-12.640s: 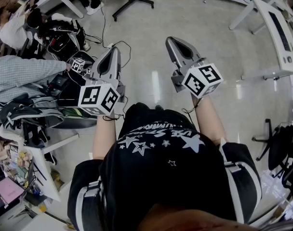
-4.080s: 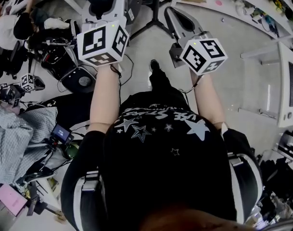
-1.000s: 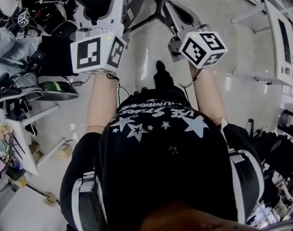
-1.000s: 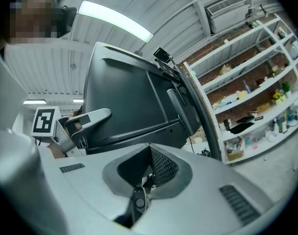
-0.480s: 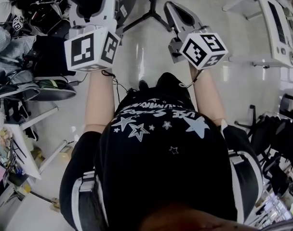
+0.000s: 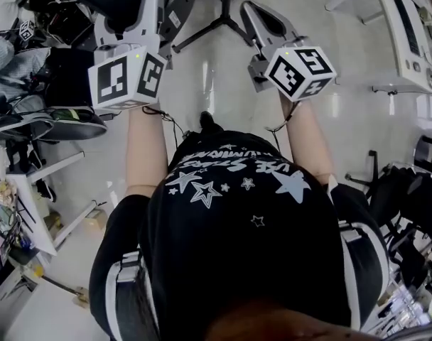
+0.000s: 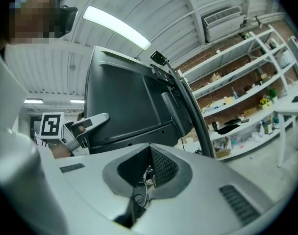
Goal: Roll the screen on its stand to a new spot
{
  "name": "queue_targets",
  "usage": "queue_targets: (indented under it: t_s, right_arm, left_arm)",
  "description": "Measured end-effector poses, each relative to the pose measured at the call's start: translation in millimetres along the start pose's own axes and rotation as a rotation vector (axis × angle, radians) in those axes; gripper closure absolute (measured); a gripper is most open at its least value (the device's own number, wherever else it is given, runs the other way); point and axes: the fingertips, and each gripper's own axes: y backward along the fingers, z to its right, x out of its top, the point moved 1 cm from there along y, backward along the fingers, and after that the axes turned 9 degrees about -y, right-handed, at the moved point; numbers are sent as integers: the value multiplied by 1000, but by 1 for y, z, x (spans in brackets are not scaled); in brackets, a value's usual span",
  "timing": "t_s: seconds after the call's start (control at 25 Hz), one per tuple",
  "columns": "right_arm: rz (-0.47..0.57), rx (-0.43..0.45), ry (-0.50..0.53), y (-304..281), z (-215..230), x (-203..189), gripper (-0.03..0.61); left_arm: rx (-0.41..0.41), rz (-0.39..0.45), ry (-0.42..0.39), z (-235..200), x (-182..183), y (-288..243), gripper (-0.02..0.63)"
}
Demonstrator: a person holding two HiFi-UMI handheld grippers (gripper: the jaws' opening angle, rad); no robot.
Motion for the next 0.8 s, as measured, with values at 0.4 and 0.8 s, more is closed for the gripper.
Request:
queue_targets:
  t_s: [0.4, 0.8]
  right_arm:
    - [6, -27, -5, 72, 13, 0, 572]
    - [13, -30, 4, 125, 15, 3, 572]
  left_arm:
    - [1, -1, -1, 47, 12, 23, 388]
    - [-7, 16, -17, 81, 26, 46, 387]
